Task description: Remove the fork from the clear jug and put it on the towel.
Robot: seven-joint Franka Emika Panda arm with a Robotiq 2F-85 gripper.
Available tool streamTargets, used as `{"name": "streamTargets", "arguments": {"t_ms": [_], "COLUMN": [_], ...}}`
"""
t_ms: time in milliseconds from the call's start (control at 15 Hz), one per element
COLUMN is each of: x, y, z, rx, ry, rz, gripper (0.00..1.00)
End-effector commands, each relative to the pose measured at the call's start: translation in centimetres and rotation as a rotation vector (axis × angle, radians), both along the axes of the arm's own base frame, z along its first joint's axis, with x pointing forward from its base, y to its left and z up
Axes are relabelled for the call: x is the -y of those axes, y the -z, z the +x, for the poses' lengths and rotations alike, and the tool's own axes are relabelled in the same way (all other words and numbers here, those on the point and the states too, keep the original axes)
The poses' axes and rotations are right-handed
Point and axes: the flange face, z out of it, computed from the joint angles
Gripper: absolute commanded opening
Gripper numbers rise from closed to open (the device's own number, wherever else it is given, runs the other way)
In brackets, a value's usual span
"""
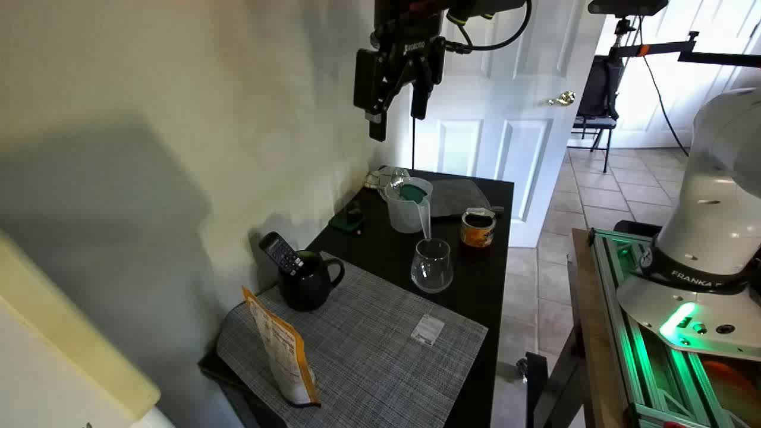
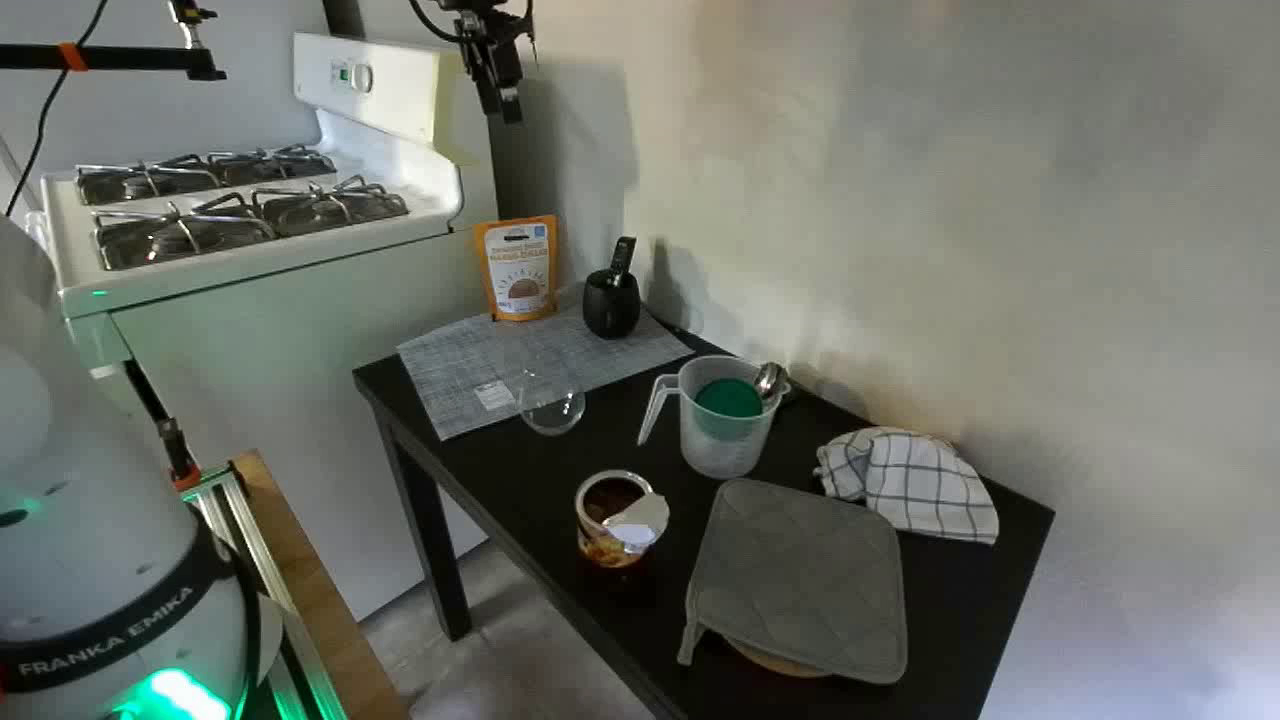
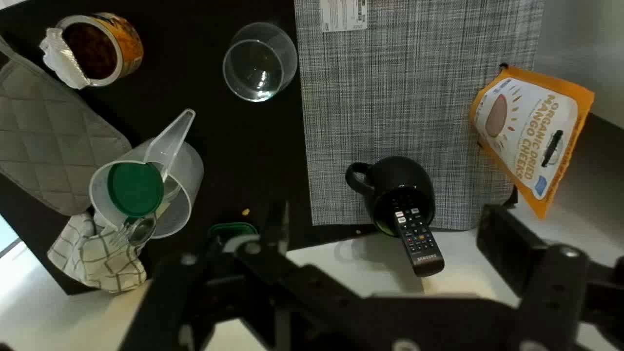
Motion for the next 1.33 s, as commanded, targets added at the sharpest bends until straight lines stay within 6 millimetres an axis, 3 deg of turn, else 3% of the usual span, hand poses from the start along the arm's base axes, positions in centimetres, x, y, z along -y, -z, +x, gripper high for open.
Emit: {"name": "streamTargets", "arguments": {"t_ms": [0,133,267,400,533,733,1000,1067,1133,1267], "x": [0.0,0.5,3.4,7.3,12.4,19.1,24.9,26.1,24.8,25.9], "y": [0.0,0.0,0.5,1.2,2.8,4.7,6.6,6.7,6.2,6.5], "z": [0.0,0.2,0.8,1.2,1.8,2.5,2.6,2.8,2.6,2.6], "rx": [-0.001,0.002,-0.009,-0.029,-0.068,-0.123,-0.146,-0.147,-0.147,-0.149], "ry": [0.0,0.004,0.018,0.046,0.038,-0.058,-0.231,-0.225,-0.195,-0.191], "rz": [-0.001,0.005,0.036,0.071,0.092,0.146,0.242,0.272,0.214,0.222], "gripper": [1.0,1.0,1.0,1.0,1.0,1.0,1.0,1.0,1.0,1.0]}}
